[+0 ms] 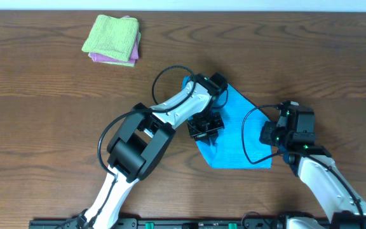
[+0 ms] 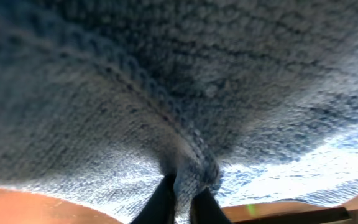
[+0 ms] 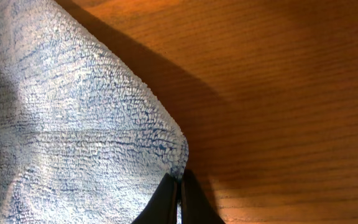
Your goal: Fold the cloth
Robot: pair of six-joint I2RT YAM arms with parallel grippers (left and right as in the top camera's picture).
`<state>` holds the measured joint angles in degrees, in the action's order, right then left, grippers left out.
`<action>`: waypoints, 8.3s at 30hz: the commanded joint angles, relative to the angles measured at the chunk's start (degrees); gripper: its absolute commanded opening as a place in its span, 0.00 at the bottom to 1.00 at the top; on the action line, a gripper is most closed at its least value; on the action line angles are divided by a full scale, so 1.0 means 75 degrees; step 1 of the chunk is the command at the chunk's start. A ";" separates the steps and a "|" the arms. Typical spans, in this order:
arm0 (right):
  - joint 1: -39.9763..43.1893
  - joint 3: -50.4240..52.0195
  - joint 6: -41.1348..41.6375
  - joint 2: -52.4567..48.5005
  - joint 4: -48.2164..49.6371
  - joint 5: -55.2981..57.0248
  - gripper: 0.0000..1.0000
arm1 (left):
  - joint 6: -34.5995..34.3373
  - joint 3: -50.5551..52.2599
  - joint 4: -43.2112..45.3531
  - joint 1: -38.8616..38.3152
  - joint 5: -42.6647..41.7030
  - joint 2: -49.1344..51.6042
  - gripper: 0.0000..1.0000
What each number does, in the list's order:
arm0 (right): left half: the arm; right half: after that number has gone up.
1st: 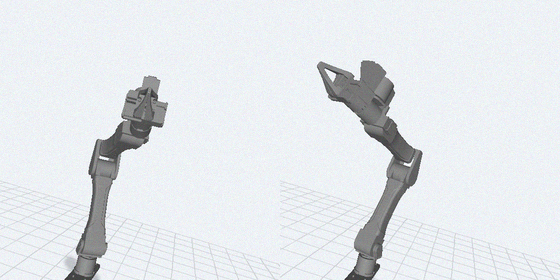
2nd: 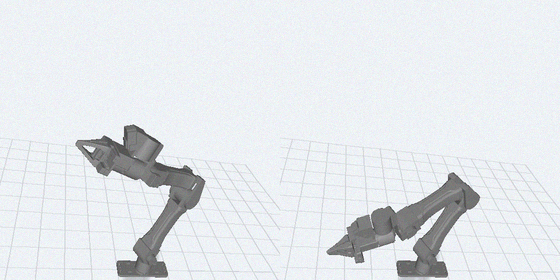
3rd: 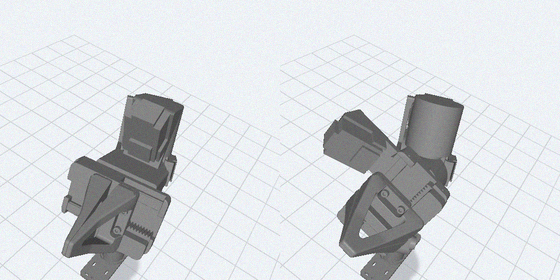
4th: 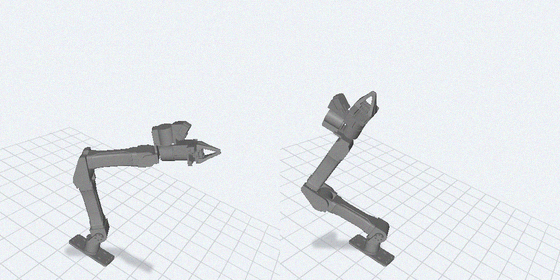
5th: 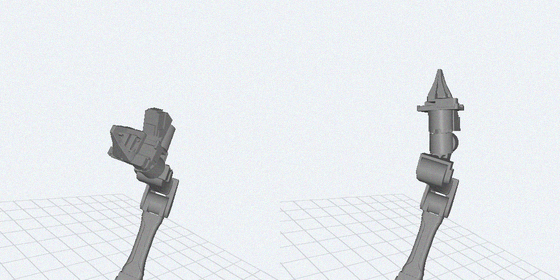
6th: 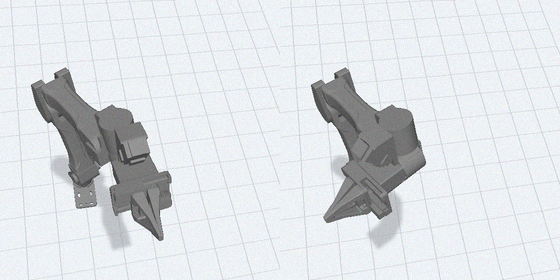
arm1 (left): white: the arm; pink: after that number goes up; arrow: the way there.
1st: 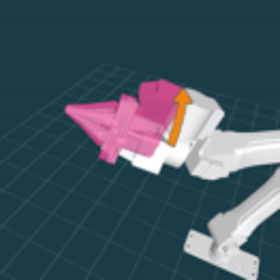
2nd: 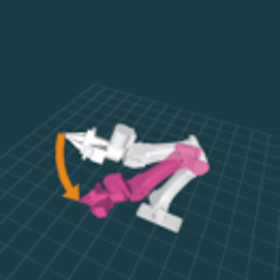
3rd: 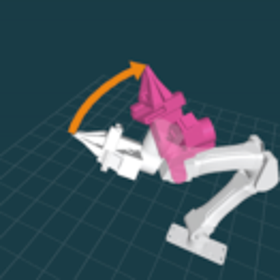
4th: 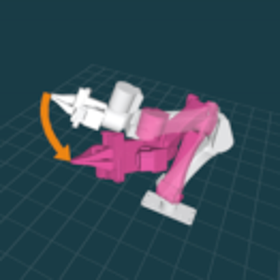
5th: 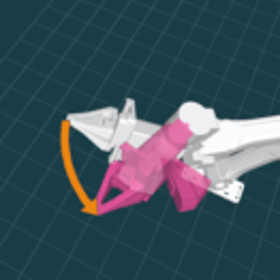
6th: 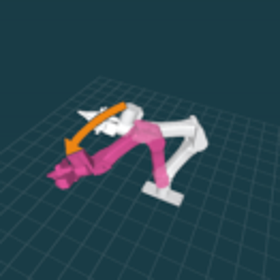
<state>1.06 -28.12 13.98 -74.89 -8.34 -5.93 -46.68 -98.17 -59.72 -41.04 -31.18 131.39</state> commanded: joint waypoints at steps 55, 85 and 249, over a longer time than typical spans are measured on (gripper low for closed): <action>0.0050 -0.0122 -0.0131 -0.0017 -0.1218 -0.0848 0.64 | 0.2868 -0.0050 -0.4197 0.0825 0.1174 -0.0023 0.09; 0.0050 -0.0382 0.0956 0.0035 -0.4223 -0.0895 0.68 | 0.2769 -0.0041 -0.2556 0.0804 0.0810 -0.0020 0.57; 0.0055 -0.5251 -0.0796 0.0041 -0.4616 -0.0201 0.04 | 0.3713 -0.2562 -0.2643 0.0356 0.2745 -0.0221 0.34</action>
<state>1.10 -66.59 9.61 -74.63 -43.00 -8.03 -19.66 -117.47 -78.15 -38.92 -11.49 130.72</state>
